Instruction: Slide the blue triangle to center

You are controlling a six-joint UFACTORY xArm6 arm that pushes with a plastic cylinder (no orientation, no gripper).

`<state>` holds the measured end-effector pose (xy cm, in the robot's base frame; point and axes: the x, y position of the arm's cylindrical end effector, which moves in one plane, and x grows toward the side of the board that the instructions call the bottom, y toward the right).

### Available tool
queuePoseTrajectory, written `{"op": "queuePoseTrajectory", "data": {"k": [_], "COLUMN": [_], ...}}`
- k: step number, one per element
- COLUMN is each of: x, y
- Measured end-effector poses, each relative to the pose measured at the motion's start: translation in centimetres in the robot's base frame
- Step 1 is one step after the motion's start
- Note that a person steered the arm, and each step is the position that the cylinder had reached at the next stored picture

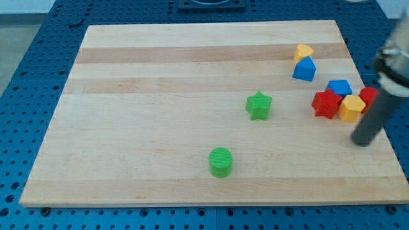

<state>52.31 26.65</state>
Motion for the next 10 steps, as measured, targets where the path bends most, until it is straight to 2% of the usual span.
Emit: {"op": "queuePoseTrajectory", "data": {"k": [2, 4, 5, 7, 8, 10], "x": [-1.9, -7.3, -9.9, -15.1, -15.1, -14.8], "y": [6.2, 7.2, 4.3, -5.5, -7.2, -5.6]}}
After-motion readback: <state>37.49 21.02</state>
